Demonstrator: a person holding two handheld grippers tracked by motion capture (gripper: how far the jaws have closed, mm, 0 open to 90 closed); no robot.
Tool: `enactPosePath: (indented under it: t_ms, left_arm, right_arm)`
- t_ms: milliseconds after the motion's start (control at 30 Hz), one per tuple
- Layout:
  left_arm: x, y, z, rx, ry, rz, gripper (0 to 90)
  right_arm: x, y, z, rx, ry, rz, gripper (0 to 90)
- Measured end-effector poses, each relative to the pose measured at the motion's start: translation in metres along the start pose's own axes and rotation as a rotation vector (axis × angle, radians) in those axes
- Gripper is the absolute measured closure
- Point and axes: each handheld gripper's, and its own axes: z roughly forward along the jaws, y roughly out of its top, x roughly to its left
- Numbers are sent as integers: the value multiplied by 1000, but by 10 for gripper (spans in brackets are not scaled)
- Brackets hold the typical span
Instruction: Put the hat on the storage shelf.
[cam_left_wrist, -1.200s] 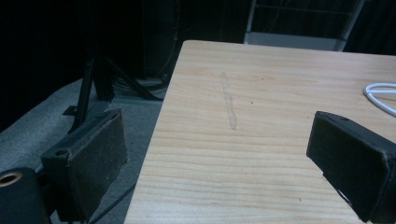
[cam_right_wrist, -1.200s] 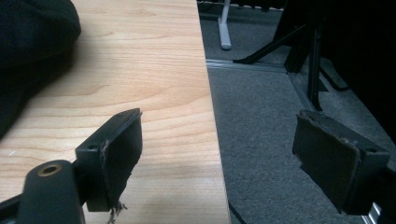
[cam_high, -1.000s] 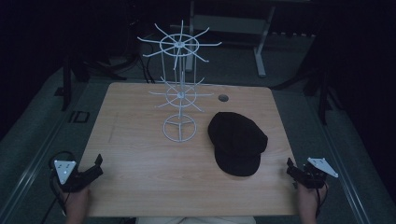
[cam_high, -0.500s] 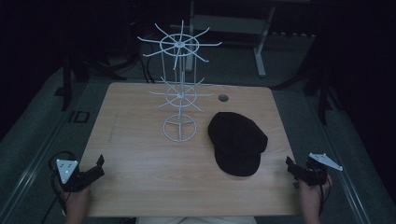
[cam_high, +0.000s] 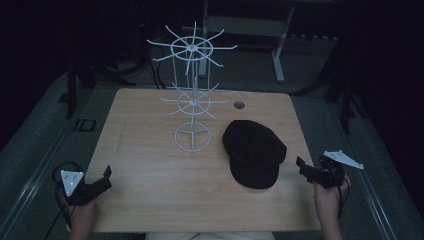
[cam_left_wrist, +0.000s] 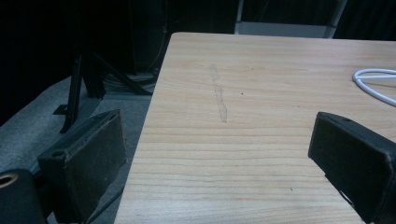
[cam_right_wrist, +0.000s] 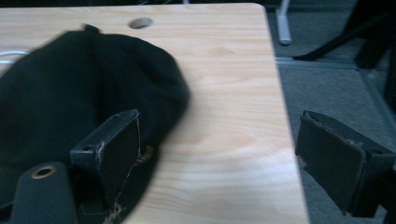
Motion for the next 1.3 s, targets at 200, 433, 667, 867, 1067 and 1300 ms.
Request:
enactPosePath:
  t_ms: [200, 433, 667, 867, 1067, 1300]
  left_arm:
    - [0, 1, 1, 13, -5, 0, 44]
    - [2, 1, 1, 14, -9, -8, 46]
    - [2, 1, 1, 16, -14, -8, 46]
    - [2, 1, 2, 18, -16, -8, 47]
    - [1, 1, 2, 20, -21, -4, 47]
    - [2, 1, 3, 24, -24, -8, 52]
  right_arm:
    - [22, 19, 5, -11, 50, -28, 128]
    - [47, 34, 21, 0, 94, -50, 139]
    - [61, 52, 41, 10, 142, -41, 191]
    - [75, 64, 65, 42, 163, -38, 192]
    - [92, 73, 86, 71, 173, -55, 195]
    - [113, 84, 123, 149, 167, -85, 246]
